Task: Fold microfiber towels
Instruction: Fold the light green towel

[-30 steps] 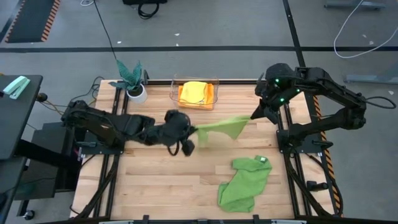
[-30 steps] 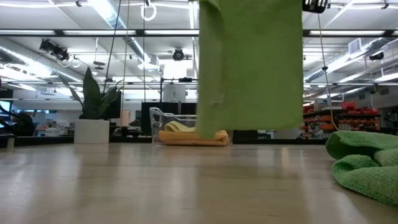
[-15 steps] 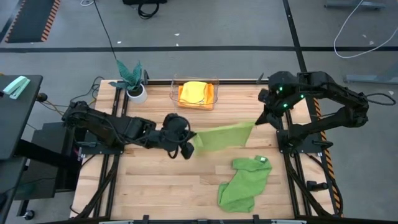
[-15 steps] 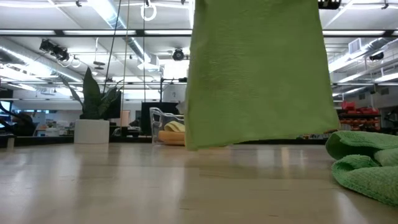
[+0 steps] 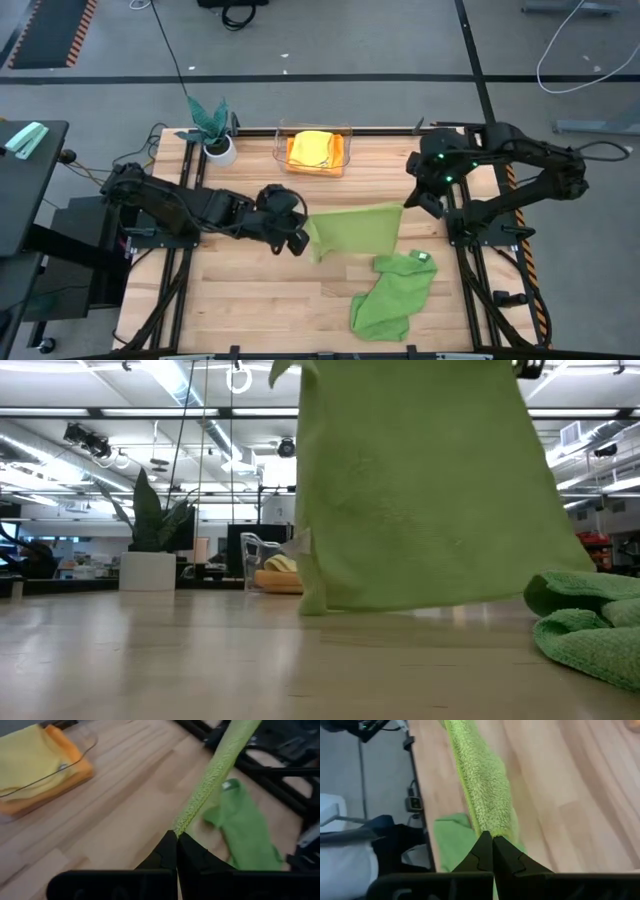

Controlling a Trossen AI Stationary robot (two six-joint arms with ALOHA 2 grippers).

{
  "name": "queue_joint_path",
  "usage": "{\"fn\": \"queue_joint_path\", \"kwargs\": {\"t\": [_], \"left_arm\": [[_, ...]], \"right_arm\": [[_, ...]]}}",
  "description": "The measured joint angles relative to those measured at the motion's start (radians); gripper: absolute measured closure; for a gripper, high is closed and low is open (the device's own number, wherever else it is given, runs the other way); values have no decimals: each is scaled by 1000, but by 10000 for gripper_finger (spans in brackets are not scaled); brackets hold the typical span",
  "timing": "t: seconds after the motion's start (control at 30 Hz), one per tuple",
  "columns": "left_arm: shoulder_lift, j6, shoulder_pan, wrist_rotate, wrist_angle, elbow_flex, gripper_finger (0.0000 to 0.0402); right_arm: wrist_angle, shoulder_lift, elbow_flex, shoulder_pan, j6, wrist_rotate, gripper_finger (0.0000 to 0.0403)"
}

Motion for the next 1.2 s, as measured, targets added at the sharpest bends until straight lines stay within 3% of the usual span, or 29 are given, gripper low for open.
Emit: {"fn": "queue_joint_path", "kwargs": {"t": [0.33,0.5,0.93,1.2], "left_arm": [[0,81,85,3,-137,0,400],[0,104,94,-7,-178,11,400],[98,291,211,-18,-476,432,400],[186,287,177,66,-547,457,400]], "right_arm": [[5,89,0,-153,-137,-24,403],[17,76,0,-206,-162,-31,403],[-8,59,136,-244,-211,1,403],[-63,51,83,-177,-177,4,403]]}}
